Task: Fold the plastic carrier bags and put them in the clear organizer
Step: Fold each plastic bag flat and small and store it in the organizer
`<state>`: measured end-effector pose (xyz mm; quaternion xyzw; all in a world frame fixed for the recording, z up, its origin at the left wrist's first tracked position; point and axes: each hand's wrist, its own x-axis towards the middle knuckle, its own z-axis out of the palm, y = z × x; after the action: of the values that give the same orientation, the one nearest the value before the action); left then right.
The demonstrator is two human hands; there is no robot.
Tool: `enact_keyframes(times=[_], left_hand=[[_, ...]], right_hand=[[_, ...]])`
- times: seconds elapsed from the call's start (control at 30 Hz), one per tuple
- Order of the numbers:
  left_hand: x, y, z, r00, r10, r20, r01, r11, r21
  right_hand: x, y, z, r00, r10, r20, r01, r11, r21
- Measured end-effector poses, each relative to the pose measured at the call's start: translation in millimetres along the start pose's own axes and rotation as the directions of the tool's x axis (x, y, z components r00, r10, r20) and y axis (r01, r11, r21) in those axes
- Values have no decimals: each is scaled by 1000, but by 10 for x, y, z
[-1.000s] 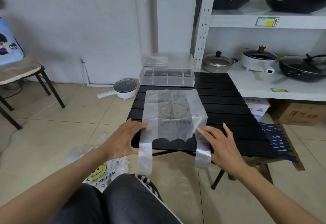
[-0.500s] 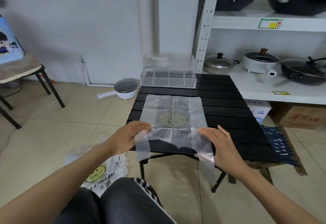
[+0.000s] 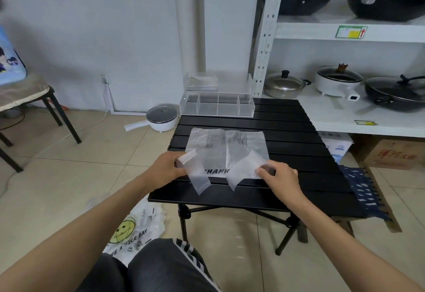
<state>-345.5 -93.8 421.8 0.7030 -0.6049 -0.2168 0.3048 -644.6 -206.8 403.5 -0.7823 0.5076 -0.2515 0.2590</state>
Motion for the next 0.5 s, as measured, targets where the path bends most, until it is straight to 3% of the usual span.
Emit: enact_keyframes(times=[0.1, 0.2, 0.27, 0.33, 0.4, 0.5], left_hand=[[35, -20, 91, 993, -68, -93, 66, 997, -26], [38, 1, 186, 982, -85, -170, 101, 991, 86], [18, 19, 210, 967, -57, -250, 87, 990, 108], [-6, 22, 211, 952, 22, -305, 43, 978, 204], [-5, 21, 210, 942, 169, -290, -39, 913, 406], [51, 31, 237, 943, 285, -169, -159, 837, 524]], right_hand=[[-1, -52, 20, 999, 16, -35, -17, 1000, -11], [26, -61, 43, 998, 30, -51, -38, 987, -154], [37, -53, 54, 996, 35, -85, -48, 987, -156], [25, -44, 51, 985, 5, -172, -27, 992, -125], [-4, -20, 35, 967, -95, -234, 33, 966, -257], [-15, 1, 39, 942, -286, -177, 186, 880, -436]])
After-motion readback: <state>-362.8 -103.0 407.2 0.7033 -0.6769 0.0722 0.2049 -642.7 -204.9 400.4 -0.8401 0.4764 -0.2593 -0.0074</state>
